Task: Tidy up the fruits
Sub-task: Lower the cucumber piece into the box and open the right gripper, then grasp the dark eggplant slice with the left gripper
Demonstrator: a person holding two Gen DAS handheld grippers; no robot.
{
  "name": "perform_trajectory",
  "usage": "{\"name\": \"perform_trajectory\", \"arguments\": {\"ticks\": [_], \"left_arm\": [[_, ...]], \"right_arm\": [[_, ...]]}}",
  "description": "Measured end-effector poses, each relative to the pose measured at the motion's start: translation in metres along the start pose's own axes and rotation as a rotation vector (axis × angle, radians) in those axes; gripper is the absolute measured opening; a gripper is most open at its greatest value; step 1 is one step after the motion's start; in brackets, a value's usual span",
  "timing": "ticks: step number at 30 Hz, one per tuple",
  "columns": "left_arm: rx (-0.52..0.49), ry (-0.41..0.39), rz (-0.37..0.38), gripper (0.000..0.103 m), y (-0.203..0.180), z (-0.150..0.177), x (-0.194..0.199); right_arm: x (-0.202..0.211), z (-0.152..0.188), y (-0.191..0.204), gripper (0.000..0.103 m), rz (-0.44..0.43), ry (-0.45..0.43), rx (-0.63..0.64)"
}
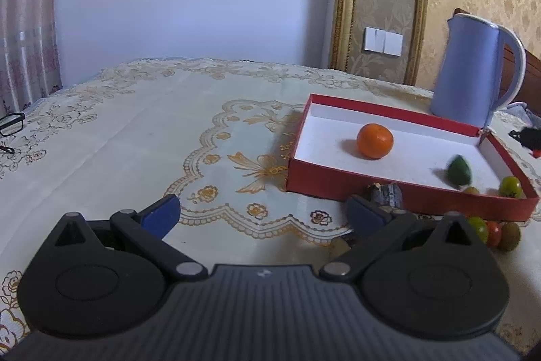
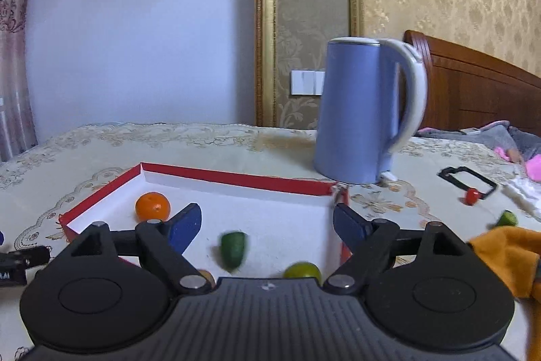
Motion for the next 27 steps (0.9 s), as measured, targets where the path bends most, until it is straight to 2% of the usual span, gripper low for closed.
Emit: {"name": "perform_trajectory", "arguments": {"ticks": [3, 10, 12, 17, 20, 21, 25, 27], "left_arm": [[-0.004, 0.008, 0.038, 0.103, -0.002, 0.002, 0.006], [-0.111, 0.014, 0.086, 0.103, -0.034, 0.012, 0.022], [-0.122, 0.031, 0.065, 0.103, -0.043, 0.011, 0.018], [-0.130, 0.054, -0.002, 0.103, -0.053, 0.008, 0.006], [-0.117, 0.070, -0.033, 0.098, -0.051, 0.009, -0.001], [-0.120, 0.079, -0.038, 0.094, -0.051, 0.010, -0.003], [-0.115, 0.109, -0.028, 0.089, -0.048, 0.012, -0.009], [-0.122, 0.109, -0.018, 0.082, -0.049, 0.012, -0.009]], "right_arm": [[0.016, 0.012, 0.008, 0.090, -0.006, 0.002, 0.038], [0.040, 0.045, 0.028, 0.094, 0.104, -0.028, 0.071], [0.042, 0.050, 0.028, 0.101, 0.115, -0.029, 0.035], [0.043, 0.057, 0.028, 0.103, 0.158, -0.026, 0.003], [0.041, 0.058, 0.028, 0.103, 0.196, -0.007, 0.010], [0.039, 0.058, 0.028, 0.103, 0.196, 0.000, 0.013], [0.043, 0.059, 0.025, 0.103, 0.134, -0.014, -0.004], [0.047, 0.059, 0.023, 0.103, 0.135, -0.034, -0.020]]}}
Point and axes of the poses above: each gripper's, at about its wrist camera, not at the fingertips, and x roughly against the way its jaws point, y to its left, z to its underside, the point moved 1 cm from there along -x, roughly the way its jaws point
